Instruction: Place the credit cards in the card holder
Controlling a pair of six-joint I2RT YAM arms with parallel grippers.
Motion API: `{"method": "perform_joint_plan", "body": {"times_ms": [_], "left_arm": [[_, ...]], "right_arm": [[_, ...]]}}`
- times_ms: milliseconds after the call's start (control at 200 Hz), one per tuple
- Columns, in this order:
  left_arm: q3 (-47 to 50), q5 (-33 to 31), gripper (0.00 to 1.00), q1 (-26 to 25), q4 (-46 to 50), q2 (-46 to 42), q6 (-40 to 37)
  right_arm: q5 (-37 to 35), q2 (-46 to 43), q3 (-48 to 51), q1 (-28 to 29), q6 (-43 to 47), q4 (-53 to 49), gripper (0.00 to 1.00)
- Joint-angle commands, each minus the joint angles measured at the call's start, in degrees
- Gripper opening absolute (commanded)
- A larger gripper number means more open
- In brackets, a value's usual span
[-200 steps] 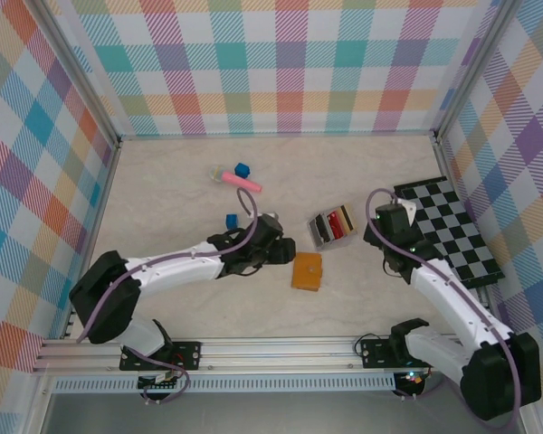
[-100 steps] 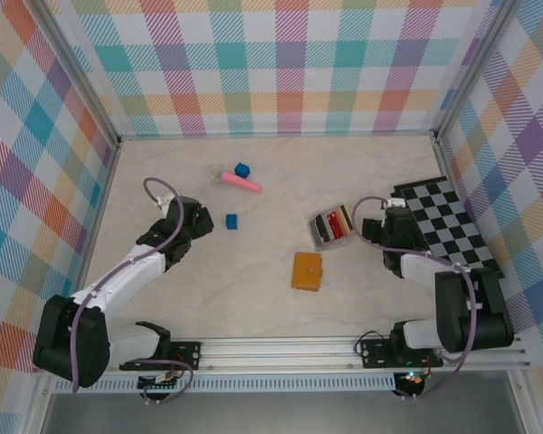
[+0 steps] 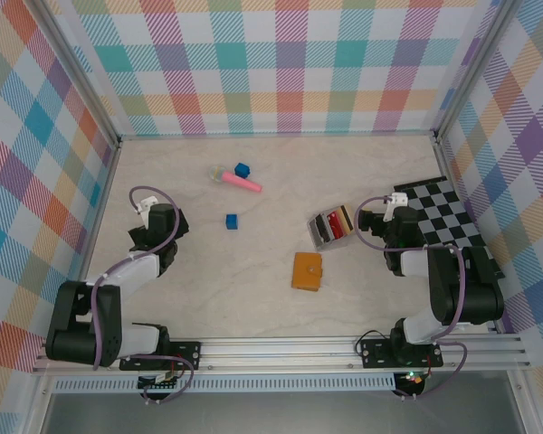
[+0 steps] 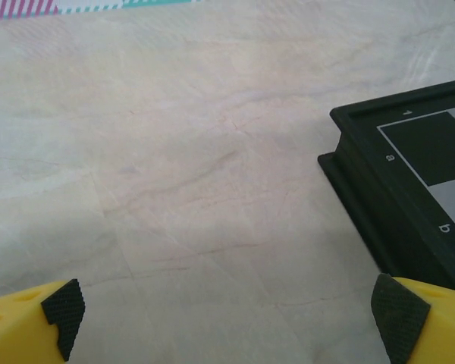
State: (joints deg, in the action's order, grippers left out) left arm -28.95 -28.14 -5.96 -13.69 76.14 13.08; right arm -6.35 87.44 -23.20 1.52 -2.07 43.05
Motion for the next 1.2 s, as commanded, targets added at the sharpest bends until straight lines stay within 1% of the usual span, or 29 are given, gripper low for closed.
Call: {"method": "perform_joint_plan", "body": {"times_ms": [0,20,70,105,150,200,245,265,290,300,350,385,430,470,505,550,590,625,700,1195], "left_arm": [[1.6,4.6,1.0,1.4,-16.2,4.8,-6.6],[0.8,5.6,1.0,1.3,-15.7,5.4,-7.0],[1.2,8.4,1.0,1.5,-21.1,7.5,-9.2],[0.3,10.6,1.0,1.9,-20.0,8.7,-9.5],[0.9,12.5,1.0,1.9,-23.5,10.9,-10.7],[2.2,16.8,0.99,1.7,-25.9,11.2,-12.4],[4.9,17.9,1.0,1.8,-30.6,11.9,-12.8],[6.5,18.2,1.0,1.8,-34.0,12.9,-13.0],[8.5,17.5,1.0,1.8,-40.7,14.2,-13.1],[8.8,17.3,1.0,1.8,-41.7,14.2,-12.9],[8.2,16.7,1.0,2.1,-37.0,12.4,-11.8],[7.5,16.5,1.0,2.2,-37.9,13.7,-12.0],[6.1,16.0,1.0,1.9,-33.9,13.1,-11.8],[6.5,15.8,1.0,1.8,-35.9,13.6,-12.0],[6.2,15.4,1.0,1.7,-34.4,13.2,-12.0],[6.2,13.7,1.0,0.9,-35.2,13.5,-12.5],[6.0,13.5,1.0,0.7,-34.7,13.5,-12.6],[6.1,14.1,1.0,0.7,-34.7,13.5,-12.8],[5.3,18.0,1.0,0.7,-33.5,13.5,-14.4],[5.3,18.7,1.0,0.9,-33.4,13.5,-14.4]], "right_arm": [[1.4,-0.1,0.0,0.0,0.5,4.1,1.0],[1.5,-0.1,0.0,-0.1,0.5,4.1,1.0],[1.4,-0.1,0.2,-0.1,0.5,4.1,1.0],[1.4,-0.1,0.1,0.0,0.5,4.2,1.0],[1.4,-0.1,0.1,0.0,0.5,4.2,1.0],[1.4,-0.1,0.1,-0.1,0.5,4.2,1.0],[1.4,-0.1,0.1,0.0,0.5,4.2,1.0],[1.4,-0.1,0.1,0.0,0.5,4.2,1.0],[1.4,-0.1,0.1,-0.1,0.6,4.2,1.0],[1.4,-0.1,0.1,0.0,0.5,4.2,1.0],[1.4,-0.1,0.1,-0.1,0.5,4.2,1.0],[1.4,-0.1,0.0,0.0,0.5,4.0,1.0],[1.5,-0.1,0.0,0.0,0.6,4.1,1.0],[1.6,-0.1,0.0,0.0,0.5,4.0,1.0],[1.6,-0.1,0.0,-0.1,0.5,4.0,1.0],[1.5,-0.1,0.0,0.0,0.6,4.1,1.0],[1.6,-0.1,0.0,0.0,0.6,4.0,1.0],[1.6,-0.1,0.0,0.0,0.6,3.9,1.0],[1.6,-0.1,0.0,-0.1,0.6,4.0,1.0],[1.6,-0.1,0.0,-0.1,0.6,4.0,1.0]]}}
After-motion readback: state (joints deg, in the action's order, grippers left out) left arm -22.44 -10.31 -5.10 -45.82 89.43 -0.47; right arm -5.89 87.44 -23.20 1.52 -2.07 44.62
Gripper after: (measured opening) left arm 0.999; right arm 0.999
